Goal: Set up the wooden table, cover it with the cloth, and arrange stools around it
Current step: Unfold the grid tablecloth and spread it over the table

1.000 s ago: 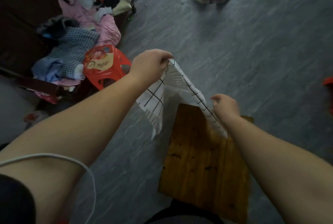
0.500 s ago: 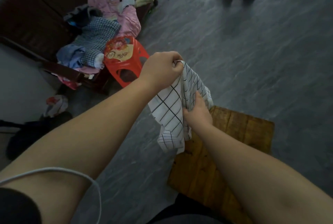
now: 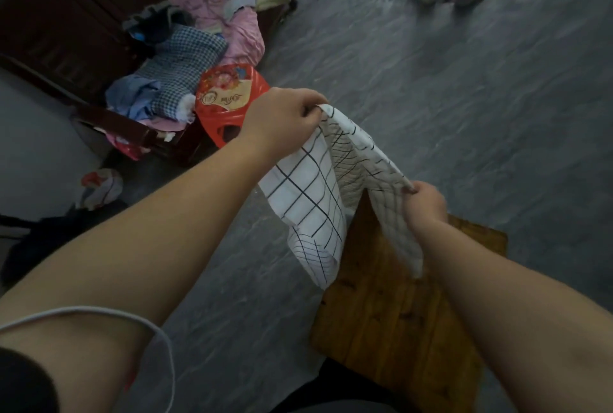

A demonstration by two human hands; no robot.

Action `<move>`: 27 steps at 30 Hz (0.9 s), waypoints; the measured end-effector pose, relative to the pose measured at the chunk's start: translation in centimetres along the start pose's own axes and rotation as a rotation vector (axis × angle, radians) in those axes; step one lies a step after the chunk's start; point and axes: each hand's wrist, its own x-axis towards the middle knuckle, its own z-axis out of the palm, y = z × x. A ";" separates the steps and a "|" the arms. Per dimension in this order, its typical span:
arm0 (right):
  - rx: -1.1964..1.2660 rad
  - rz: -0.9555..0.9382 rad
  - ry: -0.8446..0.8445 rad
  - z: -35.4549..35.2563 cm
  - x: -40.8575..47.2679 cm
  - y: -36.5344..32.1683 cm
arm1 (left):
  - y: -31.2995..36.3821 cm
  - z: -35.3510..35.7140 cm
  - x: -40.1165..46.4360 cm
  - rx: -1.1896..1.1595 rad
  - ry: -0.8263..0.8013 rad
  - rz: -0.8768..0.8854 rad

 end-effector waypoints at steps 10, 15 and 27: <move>0.104 -0.124 0.286 -12.9 3.5 1.3 | 0.9 1.8 2.5 0.080 0.023 0.129; -0.130 -0.223 0.394 -18.5 2.9 2.8 | 2.3 3.0 3.8 0.111 -0.043 0.220; -0.440 -0.114 0.519 -23.3 -5.4 10.1 | 6.0 6.3 1.2 0.093 -0.271 0.275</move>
